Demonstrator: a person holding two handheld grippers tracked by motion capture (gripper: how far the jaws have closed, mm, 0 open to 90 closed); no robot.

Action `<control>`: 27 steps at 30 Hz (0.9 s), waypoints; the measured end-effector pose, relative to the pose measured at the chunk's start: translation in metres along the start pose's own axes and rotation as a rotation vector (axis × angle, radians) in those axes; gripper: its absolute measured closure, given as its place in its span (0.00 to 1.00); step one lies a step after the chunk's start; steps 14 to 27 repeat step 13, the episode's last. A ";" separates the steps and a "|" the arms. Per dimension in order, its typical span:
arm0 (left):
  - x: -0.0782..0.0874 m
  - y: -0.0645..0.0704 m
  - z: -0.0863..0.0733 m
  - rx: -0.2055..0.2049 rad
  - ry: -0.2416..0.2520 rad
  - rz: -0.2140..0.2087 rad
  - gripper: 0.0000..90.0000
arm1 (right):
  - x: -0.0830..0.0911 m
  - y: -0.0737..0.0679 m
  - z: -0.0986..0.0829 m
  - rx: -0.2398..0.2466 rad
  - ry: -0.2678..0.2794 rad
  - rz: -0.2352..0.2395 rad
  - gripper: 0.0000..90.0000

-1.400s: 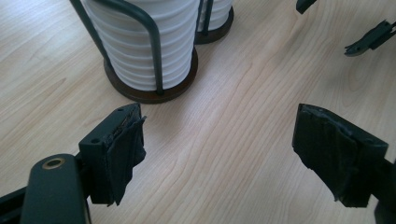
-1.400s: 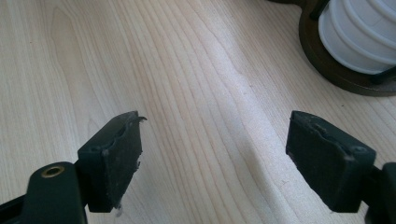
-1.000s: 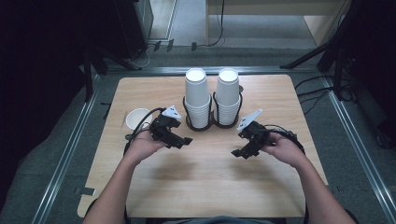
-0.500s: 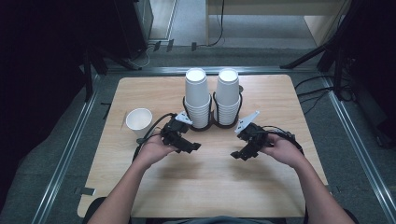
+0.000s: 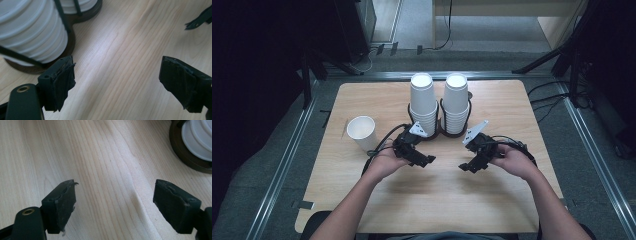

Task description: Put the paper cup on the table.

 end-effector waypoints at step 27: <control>-0.011 0.001 -0.006 -0.001 -0.029 -0.006 0.15 | -0.003 -0.002 -0.001 0.028 -0.007 -0.003 0.21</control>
Point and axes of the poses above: each handheld gripper's, and its own axes: x roughly backward along the jaws, z roughly out of its top, y roughly to its right, the point moved 4 cm from there along -x, roughly forward along the jaws, and after that the axes turned 1 degree about -x, right-handed, at the moved point
